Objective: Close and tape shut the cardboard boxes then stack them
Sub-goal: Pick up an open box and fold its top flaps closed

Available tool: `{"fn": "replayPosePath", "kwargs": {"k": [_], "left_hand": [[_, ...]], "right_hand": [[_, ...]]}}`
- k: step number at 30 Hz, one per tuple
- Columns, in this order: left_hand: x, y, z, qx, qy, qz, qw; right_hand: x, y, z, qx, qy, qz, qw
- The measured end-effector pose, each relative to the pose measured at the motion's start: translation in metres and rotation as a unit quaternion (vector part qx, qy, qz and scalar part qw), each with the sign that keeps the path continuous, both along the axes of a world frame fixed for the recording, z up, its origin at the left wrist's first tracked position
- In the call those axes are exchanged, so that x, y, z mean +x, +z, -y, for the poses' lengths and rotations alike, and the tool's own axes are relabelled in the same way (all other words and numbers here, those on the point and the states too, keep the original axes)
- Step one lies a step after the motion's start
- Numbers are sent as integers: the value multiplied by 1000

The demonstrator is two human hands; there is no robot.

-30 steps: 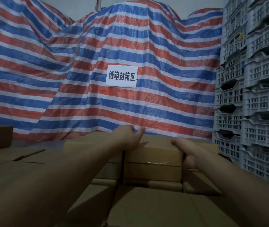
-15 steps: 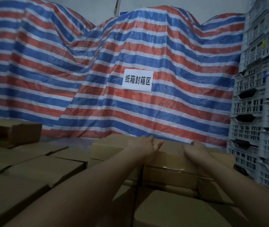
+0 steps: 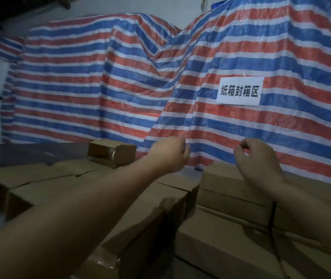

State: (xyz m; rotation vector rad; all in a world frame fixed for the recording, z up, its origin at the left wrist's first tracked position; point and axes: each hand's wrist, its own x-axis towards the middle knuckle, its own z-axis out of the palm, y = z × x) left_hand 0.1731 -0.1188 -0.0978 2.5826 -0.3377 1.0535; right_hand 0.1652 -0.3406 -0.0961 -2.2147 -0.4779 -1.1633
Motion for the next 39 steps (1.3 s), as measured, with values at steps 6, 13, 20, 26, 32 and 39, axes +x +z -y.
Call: {"fn": "replayPosePath", "kwargs": {"k": [6, 13, 20, 26, 32, 39], "left_hand": [[8, -12, -116, 35, 134, -41, 990], [54, -24, -207, 38, 221, -100, 969], [99, -60, -274, 28, 236, -137, 962], [120, -90, -293, -4, 210, -291, 933], [121, -90, -286, 64, 240, -288, 925], [119, -87, -279, 73, 241, -301, 920]], "right_hand": [[28, -7, -82, -77, 67, -88, 991], [89, -13, -162, -187, 98, -187, 959], [170, -16, -253, -232, 122, -266, 927], [223, -22, -330, -247, 127, -252, 927], [248, -32, -373, -307, 84, -194, 928], [263, -37, -397, -447, 0, -149, 882]]}}
